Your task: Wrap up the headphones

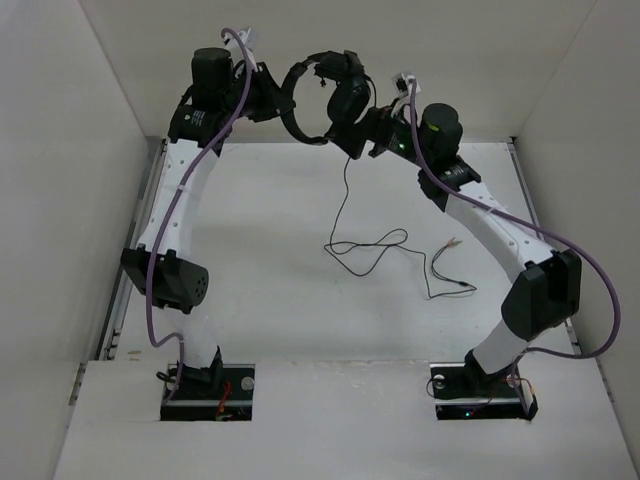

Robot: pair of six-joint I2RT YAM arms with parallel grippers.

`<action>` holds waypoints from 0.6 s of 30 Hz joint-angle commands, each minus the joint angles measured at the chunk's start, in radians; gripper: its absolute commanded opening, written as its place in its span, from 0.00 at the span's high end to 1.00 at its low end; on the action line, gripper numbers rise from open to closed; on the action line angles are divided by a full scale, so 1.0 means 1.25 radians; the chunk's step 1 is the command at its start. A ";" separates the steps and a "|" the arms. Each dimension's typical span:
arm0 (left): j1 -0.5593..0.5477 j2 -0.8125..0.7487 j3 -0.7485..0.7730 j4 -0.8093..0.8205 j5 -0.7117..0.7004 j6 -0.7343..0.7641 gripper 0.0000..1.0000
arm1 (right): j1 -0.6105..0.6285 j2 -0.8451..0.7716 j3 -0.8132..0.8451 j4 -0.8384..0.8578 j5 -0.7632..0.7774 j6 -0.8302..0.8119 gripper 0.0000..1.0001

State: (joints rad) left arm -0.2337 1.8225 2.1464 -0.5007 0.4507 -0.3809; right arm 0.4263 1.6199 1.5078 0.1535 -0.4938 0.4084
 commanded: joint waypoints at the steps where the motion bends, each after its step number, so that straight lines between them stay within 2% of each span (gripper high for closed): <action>1: 0.012 -0.003 0.075 0.032 0.079 -0.072 1.00 | -0.002 0.022 0.033 0.140 -0.019 0.089 0.06; 7: 0.059 0.010 0.102 0.094 0.154 -0.159 1.00 | 0.012 0.038 -0.028 0.207 -0.030 0.157 0.11; 18: 0.119 0.012 0.137 0.161 0.201 -0.244 1.00 | 0.101 0.036 -0.221 0.332 -0.099 0.191 0.31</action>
State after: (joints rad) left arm -0.1001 1.8549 2.2528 -0.4152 0.6464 -0.6022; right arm 0.5129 1.6630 1.2678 0.4397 -0.5629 0.6262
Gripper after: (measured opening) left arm 0.094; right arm 0.705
